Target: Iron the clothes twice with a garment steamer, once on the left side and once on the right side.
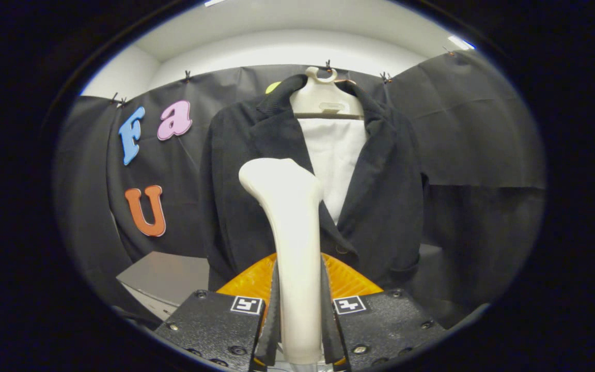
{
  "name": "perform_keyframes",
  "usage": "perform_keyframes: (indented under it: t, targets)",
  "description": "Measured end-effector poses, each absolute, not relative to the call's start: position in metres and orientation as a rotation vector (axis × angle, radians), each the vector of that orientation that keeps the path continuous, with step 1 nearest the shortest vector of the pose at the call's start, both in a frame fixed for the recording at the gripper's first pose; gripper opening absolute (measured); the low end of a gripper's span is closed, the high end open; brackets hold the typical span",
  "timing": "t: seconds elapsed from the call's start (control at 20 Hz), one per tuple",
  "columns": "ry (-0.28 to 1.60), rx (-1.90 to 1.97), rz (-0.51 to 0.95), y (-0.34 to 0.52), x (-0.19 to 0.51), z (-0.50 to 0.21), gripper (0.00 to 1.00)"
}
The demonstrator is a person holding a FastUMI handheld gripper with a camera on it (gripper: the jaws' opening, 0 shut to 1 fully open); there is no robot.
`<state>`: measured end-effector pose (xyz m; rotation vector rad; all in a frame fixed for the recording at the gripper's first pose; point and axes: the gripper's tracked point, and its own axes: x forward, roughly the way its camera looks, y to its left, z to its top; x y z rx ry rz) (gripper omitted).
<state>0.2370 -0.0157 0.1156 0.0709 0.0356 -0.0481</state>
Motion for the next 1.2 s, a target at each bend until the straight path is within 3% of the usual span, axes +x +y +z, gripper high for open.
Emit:
perform_keyframes:
  t: [1.2]
  targets:
    - [0.185,0.021,-0.12,-0.025,0.239,0.001,0.37]
